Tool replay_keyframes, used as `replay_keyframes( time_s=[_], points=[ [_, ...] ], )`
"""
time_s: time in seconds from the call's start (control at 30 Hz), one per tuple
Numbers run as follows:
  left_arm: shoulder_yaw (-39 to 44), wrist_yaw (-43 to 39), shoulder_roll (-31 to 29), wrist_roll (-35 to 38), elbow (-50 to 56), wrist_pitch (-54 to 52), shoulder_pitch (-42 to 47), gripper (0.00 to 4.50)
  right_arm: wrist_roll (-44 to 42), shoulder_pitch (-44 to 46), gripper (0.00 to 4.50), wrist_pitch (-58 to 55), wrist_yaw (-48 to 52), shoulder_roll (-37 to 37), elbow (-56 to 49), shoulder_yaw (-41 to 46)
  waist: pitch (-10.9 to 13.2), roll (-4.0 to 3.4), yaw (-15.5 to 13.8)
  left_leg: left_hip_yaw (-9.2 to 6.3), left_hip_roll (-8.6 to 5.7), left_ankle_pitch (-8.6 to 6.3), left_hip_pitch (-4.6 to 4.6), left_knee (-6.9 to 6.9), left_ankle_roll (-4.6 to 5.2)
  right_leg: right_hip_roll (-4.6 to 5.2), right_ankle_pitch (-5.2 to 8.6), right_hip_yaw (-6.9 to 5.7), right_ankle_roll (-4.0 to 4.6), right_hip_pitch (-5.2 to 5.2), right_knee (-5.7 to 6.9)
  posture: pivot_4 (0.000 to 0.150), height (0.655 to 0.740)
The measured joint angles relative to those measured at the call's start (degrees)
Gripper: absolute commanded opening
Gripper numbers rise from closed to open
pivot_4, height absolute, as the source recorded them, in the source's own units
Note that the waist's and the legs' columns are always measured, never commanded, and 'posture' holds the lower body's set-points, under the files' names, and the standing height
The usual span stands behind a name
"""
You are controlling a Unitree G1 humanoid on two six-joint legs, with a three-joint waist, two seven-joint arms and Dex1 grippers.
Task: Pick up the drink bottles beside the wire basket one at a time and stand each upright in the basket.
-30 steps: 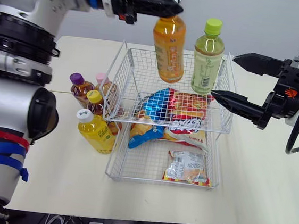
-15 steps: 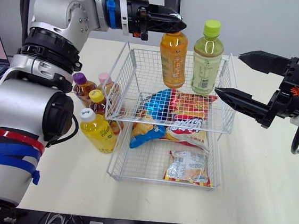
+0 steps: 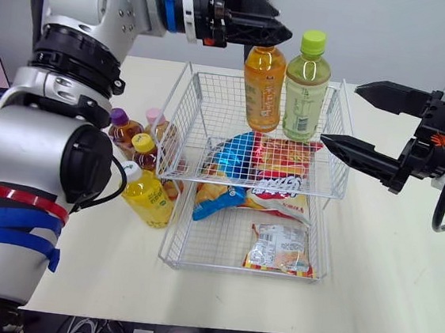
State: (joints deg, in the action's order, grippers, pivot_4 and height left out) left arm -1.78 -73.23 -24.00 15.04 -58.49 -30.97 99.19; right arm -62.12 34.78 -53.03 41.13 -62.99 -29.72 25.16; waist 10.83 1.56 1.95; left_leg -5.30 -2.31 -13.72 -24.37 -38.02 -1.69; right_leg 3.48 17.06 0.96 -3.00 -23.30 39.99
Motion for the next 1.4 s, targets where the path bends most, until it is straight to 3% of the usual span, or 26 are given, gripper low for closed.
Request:
replay_keyframes(
  time_s=[0.23, 0.4, 0.57, 0.77, 1.0, 1.17, 1.4],
  points=[
    [0.3, -2.7, -6.5, 0.6, 8.1, -5.0, -0.7, 4.49, 0.0, 0.1, 4.5, 0.6, 0.1, 0.0, -0.4, -0.2, 0.0, 0.0, 0.1, -0.03, 0.01, 0.0, -0.01, 0.02, 0.0, 0.0, 0.0, 0.0, 0.0, 0.0, -0.02, 0.15, 0.74],
    [5.6, 3.3, -12.9, 2.9, 22.5, -12.3, -6.9, 4.49, 0.2, 0.7, 4.5, 2.1, 0.3, 0.6, -0.8, -2.5, 0.0, -0.03, 0.5, -0.07, 0.05, 0.01, 0.04, 0.0, -0.01, -0.01, 0.0, 0.03, 0.0, 0.0, 0.05, 0.15, 0.74],
    [10.5, 11.3, -19.0, 4.6, 37.0, -19.2, -18.4, 4.49, 0.6, 2.2, 4.5, 4.2, 2.0, 2.3, -0.7, -5.9, 0.0, -0.03, 0.6, -0.1, 0.04, 0.01, 0.04, -0.04, -0.03, -0.01, 0.0, 0.03, 0.01, 0.01, 0.05, 0.15, 0.74],
    [21.3, 23.4, -26.3, 5.3, 47.1, -23.9, -31.3, 4.49, 0.1, 7.1, 4.5, 3.4, 4.0, 4.9, 1.2, -12.8, 0.0, -0.03, 1.1, -0.14, 0.05, 0.01, 0.04, -0.03, -0.02, 0.0, 0.0, 0.02, 0.01, 0.0, 0.03, 0.15, 0.74],
    [31.2, 25.8, -34.4, 5.2, 54.0, -21.2, -52.4, 4.49, 2.6, 11.8, 4.5, 3.7, 7.4, 8.5, 3.5, -19.1, 0.0, -0.07, 0.9, -0.1, 0.06, 0.01, 0.12, 0.0, -0.03, 0.02, -0.01, 0.03, 0.03, 0.03, 0.0, 0.15, 0.74],
    [39.5, 22.7, -32.5, 5.7, 56.1, -16.1, -73.7, 4.49, 4.8, 14.3, 4.5, 3.0, 7.6, 10.7, 4.9, -22.6, -0.1, -0.11, 0.5, -0.09, 0.08, 0.01, 0.16, 0.04, -0.03, 0.3, -0.01, 0.01, 0.05, 0.04, -0.01, 0.15, 0.74],
    [44.9, 22.6, -27.9, 8.3, 59.5, -9.5, -86.2, 4.49, 5.2, 17.4, 4.5, -0.3, 6.1, 13.8, 6.0, -24.5, -0.1, -0.07, -0.7, -0.11, -0.03, 0.0, 0.17, 0.04, -0.02, 0.56, -0.02, 0.0, 0.04, 0.09, -0.08, 0.15, 0.74]
  ],
)
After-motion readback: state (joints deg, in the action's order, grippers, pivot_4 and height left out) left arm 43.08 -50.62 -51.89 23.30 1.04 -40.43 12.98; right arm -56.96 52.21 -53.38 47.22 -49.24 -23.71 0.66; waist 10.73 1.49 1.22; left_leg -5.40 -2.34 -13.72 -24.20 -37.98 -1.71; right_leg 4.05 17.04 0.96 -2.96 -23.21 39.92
